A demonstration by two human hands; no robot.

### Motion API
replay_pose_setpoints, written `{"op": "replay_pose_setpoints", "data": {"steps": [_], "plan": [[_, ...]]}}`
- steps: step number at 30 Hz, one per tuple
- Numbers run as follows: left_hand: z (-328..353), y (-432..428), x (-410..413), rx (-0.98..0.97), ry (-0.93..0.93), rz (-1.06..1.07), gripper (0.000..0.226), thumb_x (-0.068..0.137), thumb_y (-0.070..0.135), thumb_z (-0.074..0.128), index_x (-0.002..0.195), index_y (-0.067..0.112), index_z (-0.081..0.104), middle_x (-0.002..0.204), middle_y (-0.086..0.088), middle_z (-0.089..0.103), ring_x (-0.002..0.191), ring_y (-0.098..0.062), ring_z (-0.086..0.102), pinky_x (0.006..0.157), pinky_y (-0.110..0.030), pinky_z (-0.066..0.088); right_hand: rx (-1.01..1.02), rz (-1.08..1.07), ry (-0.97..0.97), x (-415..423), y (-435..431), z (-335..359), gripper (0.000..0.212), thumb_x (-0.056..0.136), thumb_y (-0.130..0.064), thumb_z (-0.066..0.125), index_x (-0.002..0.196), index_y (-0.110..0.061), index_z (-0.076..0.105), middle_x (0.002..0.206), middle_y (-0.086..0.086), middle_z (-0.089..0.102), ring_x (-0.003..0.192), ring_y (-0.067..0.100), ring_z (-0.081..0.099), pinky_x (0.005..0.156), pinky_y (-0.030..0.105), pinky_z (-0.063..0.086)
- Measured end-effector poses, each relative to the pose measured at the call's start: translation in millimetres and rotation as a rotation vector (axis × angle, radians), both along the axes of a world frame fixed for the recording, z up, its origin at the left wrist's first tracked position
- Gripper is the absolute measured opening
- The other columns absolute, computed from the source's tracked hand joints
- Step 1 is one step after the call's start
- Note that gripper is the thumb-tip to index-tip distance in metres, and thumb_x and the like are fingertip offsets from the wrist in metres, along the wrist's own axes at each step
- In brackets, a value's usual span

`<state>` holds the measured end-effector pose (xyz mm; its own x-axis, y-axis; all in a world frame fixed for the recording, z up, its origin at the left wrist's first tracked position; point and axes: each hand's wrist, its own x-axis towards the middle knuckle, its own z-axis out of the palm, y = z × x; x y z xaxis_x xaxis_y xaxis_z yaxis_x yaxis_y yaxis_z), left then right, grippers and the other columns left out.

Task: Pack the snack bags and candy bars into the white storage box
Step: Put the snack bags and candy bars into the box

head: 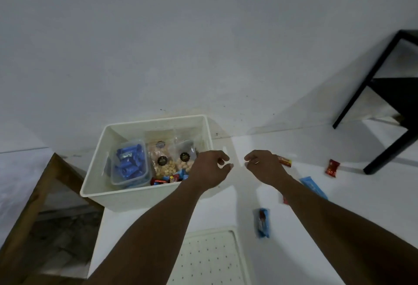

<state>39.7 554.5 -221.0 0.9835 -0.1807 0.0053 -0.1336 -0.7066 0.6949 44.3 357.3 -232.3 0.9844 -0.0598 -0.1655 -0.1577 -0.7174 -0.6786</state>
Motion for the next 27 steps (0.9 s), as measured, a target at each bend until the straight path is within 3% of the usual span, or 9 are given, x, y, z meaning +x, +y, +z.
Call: {"op": "replay_pose_setpoints", "data": {"steps": [2, 4, 6, 8, 11, 16, 21, 25, 27], "plan": [[-11.0, -29.7, -7.2, 0.046, 0.050, -0.047, 0.034, 0.079, 0.049, 0.073, 0.105, 0.026, 0.072, 0.093, 0.008, 0.071, 0.087, -0.010, 0.066, 0.080, -0.027, 0.053, -0.001, -0.054, 0.039, -9.0, -36.5, -17.7, 0.017, 0.081, -0.023, 0.071, 0.076, -0.037, 0.062, 0.092, -0.004, 0.069, 0.088, 0.017, 0.067, 0.088, 0.037, 0.055], [-25.8, -54.2, -17.7, 0.085, 0.184, -0.102, 0.047, 0.074, 0.057, 0.075, 0.111, 0.029, 0.067, 0.100, 0.007, 0.068, 0.094, -0.012, 0.065, 0.084, -0.028, 0.052, -0.069, -0.064, 0.116, -17.5, -70.4, -41.1, 0.008, 0.083, -0.027, 0.068, 0.089, -0.033, 0.065, 0.099, -0.007, 0.068, 0.094, 0.016, 0.065, 0.088, 0.029, 0.051], [-45.3, -78.1, -31.3, 0.166, 0.347, -0.151, 0.065, 0.066, 0.063, 0.078, 0.120, 0.031, 0.061, 0.115, 0.004, 0.065, 0.109, -0.016, 0.061, 0.094, -0.034, 0.050, -0.166, -0.063, 0.172, -25.0, -100.8, -68.3, 0.020, 0.086, -0.028, 0.064, 0.106, -0.023, 0.065, 0.115, -0.003, 0.066, 0.104, 0.018, 0.063, 0.087, 0.023, 0.045], [-70.4, -100.6, -46.5, 0.295, 0.485, -0.193, 0.085, 0.063, 0.065, 0.079, 0.135, 0.030, 0.050, 0.133, 0.001, 0.056, 0.124, -0.020, 0.052, 0.103, -0.039, 0.045, -0.183, -0.082, 0.230, -33.6, -122.3, -92.9, 0.030, 0.086, -0.027, 0.065, 0.114, -0.017, 0.060, 0.115, 0.006, 0.067, 0.103, 0.024, 0.063, 0.089, 0.031, 0.051], [-109.2, -126.1, -67.1, 0.398, 0.602, -0.187, 0.109, 0.057, 0.070, 0.078, 0.146, 0.030, 0.030, 0.142, -0.003, 0.044, 0.132, -0.027, 0.046, 0.106, -0.045, 0.043, -0.270, -0.106, 0.255, -39.7, -139.9, -123.9, 0.052, 0.086, -0.037, 0.068, 0.131, -0.020, 0.049, 0.119, 0.012, 0.061, 0.107, 0.026, 0.061, 0.086, 0.034, 0.051], [-149.3, -162.6, -83.1, 0.370, 0.559, -0.057, 0.071, 0.080, 0.039, 0.075, 0.138, 0.025, 0.037, 0.123, -0.008, 0.050, 0.111, -0.034, 0.059, 0.091, -0.044, 0.052, -0.301, -0.064, 0.257, -26.4, -150.4, -158.3, 0.059, 0.084, -0.048, 0.067, 0.135, -0.027, 0.044, 0.120, 0.015, 0.051, 0.107, 0.032, 0.057, 0.088, 0.040, 0.052], [-152.9, -187.4, -72.8, 0.291, 0.482, 0.031, 0.050, 0.083, 0.019, 0.063, 0.129, 0.020, 0.043, 0.115, -0.009, 0.053, 0.103, -0.032, 0.060, 0.080, -0.037, 0.049, -0.283, 0.080, 0.234, -20.7, -157.7, -162.4, 0.043, 0.082, -0.019, 0.069, 0.117, -0.023, 0.045, 0.112, 0.010, 0.052, 0.101, 0.029, 0.060, 0.080, 0.040, 0.056], [-145.0, -205.1, -40.9, 0.279, 0.395, 0.051, 0.036, 0.086, 0.013, 0.055, 0.121, 0.008, 0.053, 0.116, -0.013, 0.051, 0.100, -0.033, 0.060, 0.082, -0.035, 0.049, -0.149, 0.020, 0.187, -16.0, -183.5, -154.2, 0.061, 0.077, -0.014, 0.072, 0.131, -0.015, 0.043, 0.118, 0.010, 0.057, 0.108, 0.027, 0.059, 0.087, 0.040, 0.054], [-141.5, -216.2, -19.7, 0.275, 0.329, 0.015, 0.032, 0.084, 0.011, 0.054, 0.115, 0.008, 0.060, 0.113, -0.014, 0.050, 0.096, -0.034, 0.060, 0.080, -0.034, 0.049, -0.192, -0.002, 0.160, -6.0, -207.5, -150.8, 0.052, 0.078, -0.013, 0.069, 0.127, -0.010, 0.051, 0.114, 0.013, 0.057, 0.106, 0.030, 0.059, 0.086, 0.037, 0.052]]}}
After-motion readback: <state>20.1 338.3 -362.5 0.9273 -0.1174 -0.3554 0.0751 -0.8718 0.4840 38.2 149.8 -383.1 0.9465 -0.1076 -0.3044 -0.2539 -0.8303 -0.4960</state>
